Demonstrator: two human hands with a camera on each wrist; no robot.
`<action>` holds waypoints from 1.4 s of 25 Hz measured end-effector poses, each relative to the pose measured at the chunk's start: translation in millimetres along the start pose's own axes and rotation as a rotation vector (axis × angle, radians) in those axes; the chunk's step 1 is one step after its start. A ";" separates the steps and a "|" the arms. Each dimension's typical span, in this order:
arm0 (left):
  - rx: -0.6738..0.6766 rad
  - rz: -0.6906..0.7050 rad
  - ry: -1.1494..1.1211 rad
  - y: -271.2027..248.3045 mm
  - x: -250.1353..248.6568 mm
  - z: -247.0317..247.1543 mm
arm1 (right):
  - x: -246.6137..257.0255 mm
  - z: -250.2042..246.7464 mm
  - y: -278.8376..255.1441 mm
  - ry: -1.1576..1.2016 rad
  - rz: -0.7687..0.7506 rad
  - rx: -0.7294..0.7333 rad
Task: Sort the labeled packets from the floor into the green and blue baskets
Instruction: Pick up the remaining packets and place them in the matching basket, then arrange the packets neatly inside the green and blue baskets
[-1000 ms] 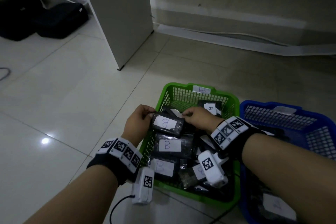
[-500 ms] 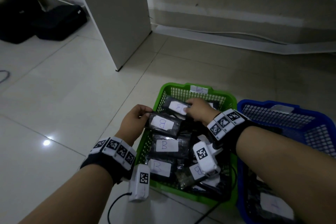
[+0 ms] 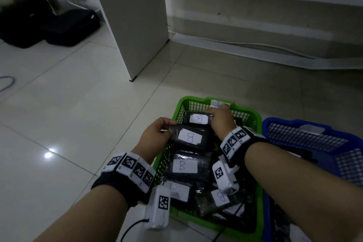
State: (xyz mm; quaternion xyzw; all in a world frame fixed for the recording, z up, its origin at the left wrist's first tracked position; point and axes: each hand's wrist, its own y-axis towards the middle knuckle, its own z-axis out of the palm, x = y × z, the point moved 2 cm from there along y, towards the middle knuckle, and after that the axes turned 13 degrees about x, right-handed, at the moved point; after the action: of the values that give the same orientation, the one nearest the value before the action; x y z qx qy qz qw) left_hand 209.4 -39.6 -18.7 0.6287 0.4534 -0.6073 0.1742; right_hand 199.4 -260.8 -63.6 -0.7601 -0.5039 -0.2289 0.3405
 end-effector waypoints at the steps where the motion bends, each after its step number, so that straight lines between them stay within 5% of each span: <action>1: -0.004 -0.002 0.005 0.6 1.2 -0.7 | -0.6 -0.1 -1.8 -0.008 0.000 -0.001; 5: -0.042 -0.012 0.026 3.7 4.6 -2.2 | -7.7 -5.4 -5.0 -0.133 0.011 -0.074; 10: -0.087 0.033 -0.018 17.3 3.5 -4.5 | -27.3 -4.7 -17.4 -0.399 -0.126 0.158; 15: -0.074 0.030 -0.032 43.3 -4.9 8.7 | -46.3 -8.9 -41.0 -0.616 -0.051 0.208; 21: -0.021 -0.003 0.080 63.7 -24.0 31.2 | -23.1 -33.7 -48.9 -0.112 -0.206 0.176; 24: 0.014 -0.002 0.113 65.5 -24.1 35.9 | -12.3 -27.8 -38.5 -0.241 -0.238 0.218; 29: -0.108 0.088 0.698 44.7 -8.8 16.2 | -12.7 -22.5 -18.4 -0.299 -0.089 0.085; 35: 0.003 -0.023 0.590 20.3 24.6 12.8 | -12.8 -2.0 -6.1 -0.496 -0.155 0.032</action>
State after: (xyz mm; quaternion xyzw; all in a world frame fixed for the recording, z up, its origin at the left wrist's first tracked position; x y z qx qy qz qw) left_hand 213.8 -51.3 -50.7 0.7731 0.4909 -0.4008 0.0270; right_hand 188.8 -268.6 -69.4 -0.7468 -0.6321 -0.0529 0.1997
